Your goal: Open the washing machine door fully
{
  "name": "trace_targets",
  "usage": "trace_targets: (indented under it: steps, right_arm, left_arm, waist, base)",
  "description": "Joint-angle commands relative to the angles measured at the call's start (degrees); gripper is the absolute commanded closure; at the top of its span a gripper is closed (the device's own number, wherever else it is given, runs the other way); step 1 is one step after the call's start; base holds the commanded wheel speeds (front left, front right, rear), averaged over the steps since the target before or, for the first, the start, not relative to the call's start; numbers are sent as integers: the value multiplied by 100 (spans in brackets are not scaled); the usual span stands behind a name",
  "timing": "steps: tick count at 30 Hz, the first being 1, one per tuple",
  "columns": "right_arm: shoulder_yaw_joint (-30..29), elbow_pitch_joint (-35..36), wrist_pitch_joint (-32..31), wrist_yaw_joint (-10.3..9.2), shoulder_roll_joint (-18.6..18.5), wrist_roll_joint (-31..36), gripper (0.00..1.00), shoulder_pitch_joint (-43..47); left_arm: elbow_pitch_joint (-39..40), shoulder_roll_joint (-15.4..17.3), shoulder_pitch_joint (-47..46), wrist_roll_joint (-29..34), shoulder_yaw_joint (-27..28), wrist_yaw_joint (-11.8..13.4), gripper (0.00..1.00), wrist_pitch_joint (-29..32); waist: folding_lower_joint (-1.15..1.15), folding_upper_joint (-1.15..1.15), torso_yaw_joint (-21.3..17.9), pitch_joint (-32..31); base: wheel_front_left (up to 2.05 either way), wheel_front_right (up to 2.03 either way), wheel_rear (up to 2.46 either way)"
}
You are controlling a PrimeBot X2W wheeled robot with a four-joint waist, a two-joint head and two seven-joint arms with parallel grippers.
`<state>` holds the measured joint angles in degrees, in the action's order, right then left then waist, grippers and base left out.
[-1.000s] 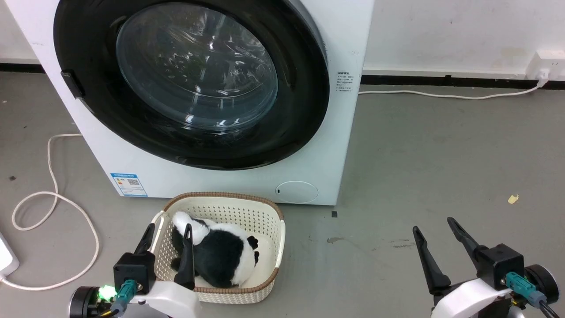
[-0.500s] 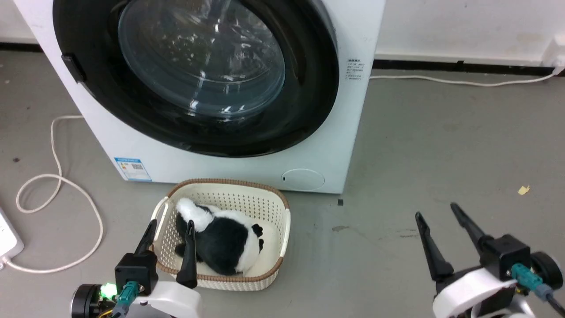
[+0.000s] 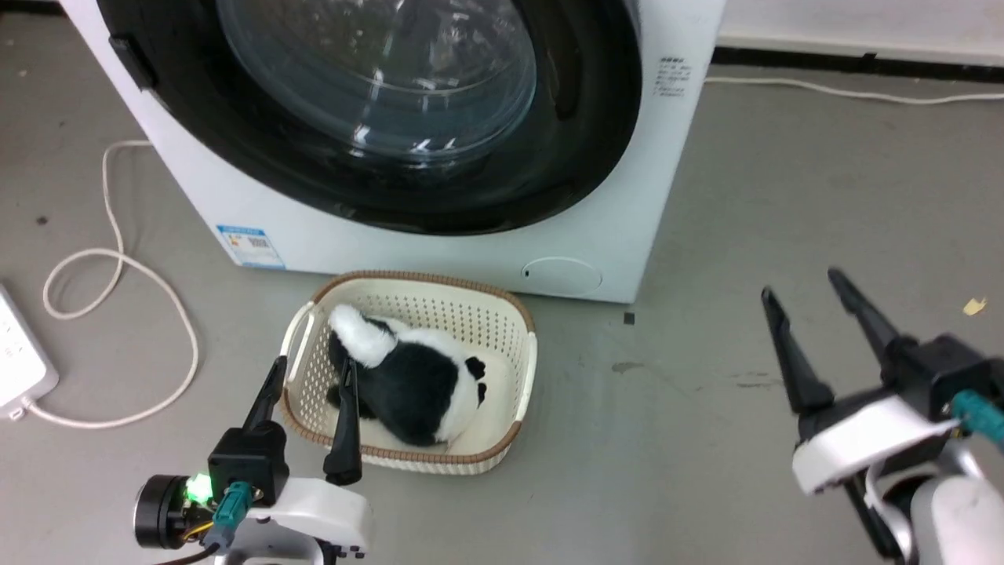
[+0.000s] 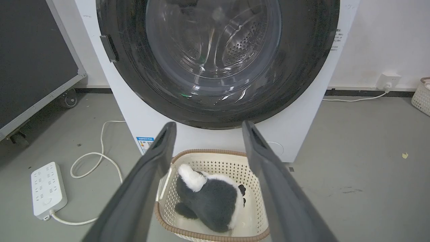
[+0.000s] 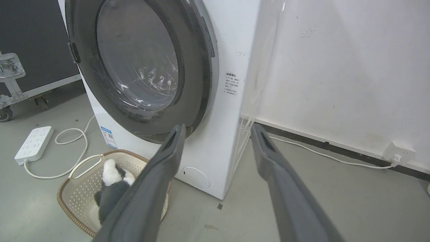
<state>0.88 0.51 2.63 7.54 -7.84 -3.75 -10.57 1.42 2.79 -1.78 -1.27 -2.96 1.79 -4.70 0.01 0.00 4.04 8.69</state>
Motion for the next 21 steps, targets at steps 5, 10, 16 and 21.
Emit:
trace_targets:
  steps: [5,10,16,21]
  right_arm:
    - [41,-13,-60,-2,-142,-227,100,-507]
    - [25,-169,-157,-2,-154,-554,100,-994]
    - [-108,-498,-388,-3,-92,-1034,100,-1549]
    - [-380,-1034,-823,-3,-5,-1781,100,-2405]
  left_arm:
    - [41,4,-167,-56,-67,79,0,-115]
    - [35,4,-215,-76,-137,119,0,-175]
    - [47,5,-282,-99,-202,154,0,-247]
    - [65,5,-369,-137,-328,207,0,-354]
  waist:
    - [-1,0,130,178]
    - [-1,0,222,278]
    - [-1,0,333,415]
    - [-1,0,523,686]
  base:
    - [0,0,0]
    - [0,0,0]
    - [0,0,0]
    - [0,0,0]
